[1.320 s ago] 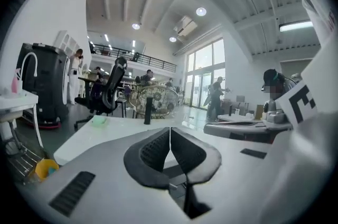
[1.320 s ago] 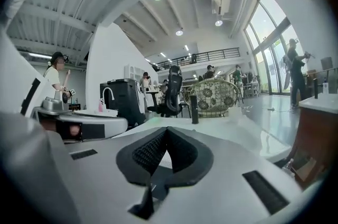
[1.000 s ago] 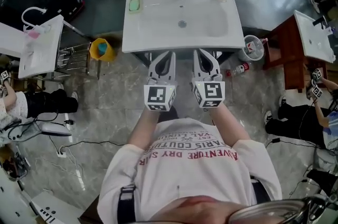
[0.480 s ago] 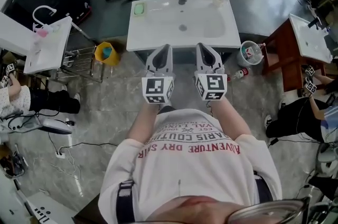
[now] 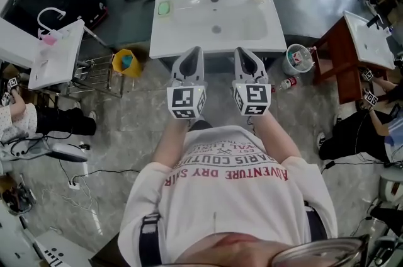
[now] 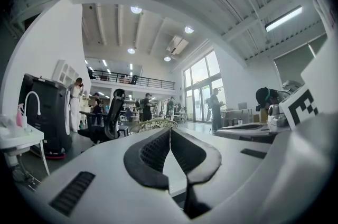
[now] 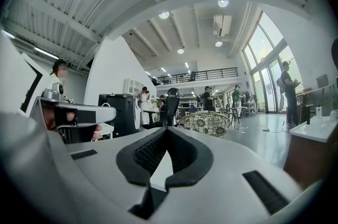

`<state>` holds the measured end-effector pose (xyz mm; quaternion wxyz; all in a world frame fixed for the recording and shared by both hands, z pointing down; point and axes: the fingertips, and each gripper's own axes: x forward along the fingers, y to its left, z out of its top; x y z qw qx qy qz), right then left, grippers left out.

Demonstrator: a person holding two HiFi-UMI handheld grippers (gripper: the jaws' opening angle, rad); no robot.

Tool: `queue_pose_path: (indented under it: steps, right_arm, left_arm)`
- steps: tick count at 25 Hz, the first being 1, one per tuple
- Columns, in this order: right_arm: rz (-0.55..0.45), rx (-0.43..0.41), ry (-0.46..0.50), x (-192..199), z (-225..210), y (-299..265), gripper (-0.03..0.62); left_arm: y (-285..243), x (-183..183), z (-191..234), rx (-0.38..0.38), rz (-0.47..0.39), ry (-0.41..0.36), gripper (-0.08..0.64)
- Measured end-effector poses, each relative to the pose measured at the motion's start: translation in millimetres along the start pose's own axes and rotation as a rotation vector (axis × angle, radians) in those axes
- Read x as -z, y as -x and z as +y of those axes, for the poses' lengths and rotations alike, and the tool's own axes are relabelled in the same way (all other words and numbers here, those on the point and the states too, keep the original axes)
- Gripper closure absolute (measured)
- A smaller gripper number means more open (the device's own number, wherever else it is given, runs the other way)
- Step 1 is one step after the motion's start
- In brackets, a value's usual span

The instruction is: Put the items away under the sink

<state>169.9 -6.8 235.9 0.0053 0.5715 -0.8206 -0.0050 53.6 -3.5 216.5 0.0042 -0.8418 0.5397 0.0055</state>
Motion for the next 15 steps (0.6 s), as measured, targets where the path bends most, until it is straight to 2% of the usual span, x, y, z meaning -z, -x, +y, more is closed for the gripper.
queue_pose_path:
  steps: [15]
  right_arm:
    - [-0.008, -0.006, 0.01, 1.8, 0.2, 4.5, 0.568]
  left_arm:
    - [2.3, 5.3, -4.2, 0.006, 0.013, -0.003, 0.532]
